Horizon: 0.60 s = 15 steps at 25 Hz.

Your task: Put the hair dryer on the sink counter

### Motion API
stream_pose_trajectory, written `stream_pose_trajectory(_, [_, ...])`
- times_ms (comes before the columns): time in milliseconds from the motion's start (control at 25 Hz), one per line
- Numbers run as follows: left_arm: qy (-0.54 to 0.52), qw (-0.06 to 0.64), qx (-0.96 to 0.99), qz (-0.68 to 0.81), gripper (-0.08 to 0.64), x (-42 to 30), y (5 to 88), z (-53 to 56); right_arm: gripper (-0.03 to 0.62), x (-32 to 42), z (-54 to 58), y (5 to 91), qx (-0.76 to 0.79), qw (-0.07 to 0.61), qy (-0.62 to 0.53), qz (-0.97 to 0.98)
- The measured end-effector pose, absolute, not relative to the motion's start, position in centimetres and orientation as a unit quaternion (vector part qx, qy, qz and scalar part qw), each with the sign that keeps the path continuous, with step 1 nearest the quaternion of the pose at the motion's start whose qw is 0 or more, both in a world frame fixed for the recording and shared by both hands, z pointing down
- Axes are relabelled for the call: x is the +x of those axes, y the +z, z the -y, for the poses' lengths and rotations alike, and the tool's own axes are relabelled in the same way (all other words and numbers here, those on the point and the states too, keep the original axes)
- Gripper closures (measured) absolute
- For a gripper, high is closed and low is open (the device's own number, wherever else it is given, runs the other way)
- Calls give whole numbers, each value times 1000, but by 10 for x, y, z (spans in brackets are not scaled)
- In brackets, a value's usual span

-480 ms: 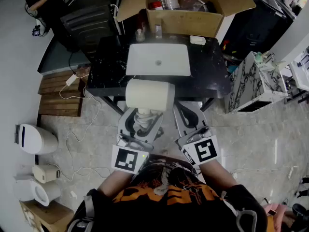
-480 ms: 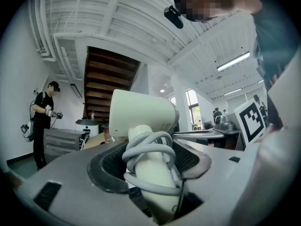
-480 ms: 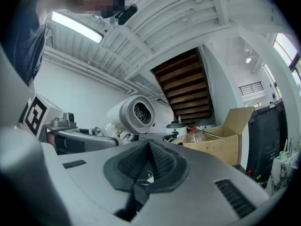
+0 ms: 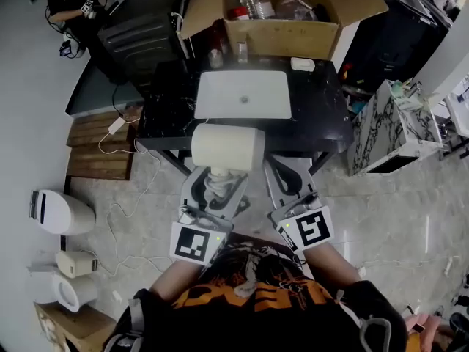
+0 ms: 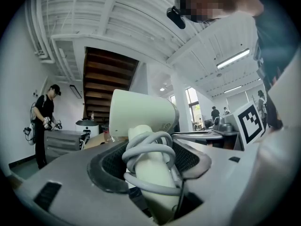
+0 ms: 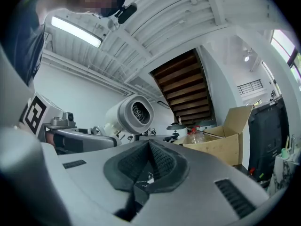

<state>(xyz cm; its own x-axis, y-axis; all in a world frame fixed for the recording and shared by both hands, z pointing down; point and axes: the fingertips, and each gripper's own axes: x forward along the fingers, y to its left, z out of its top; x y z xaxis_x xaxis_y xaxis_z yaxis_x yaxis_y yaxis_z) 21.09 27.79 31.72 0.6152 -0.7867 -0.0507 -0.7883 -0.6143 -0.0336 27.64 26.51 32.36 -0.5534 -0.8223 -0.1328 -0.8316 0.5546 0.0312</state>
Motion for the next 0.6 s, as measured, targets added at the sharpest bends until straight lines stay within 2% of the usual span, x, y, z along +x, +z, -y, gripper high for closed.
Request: stream_pose_trajectory(600, [18,26,-896,-444,268,204,320,-228,578,270,-215,336,-453,39,24,-890])
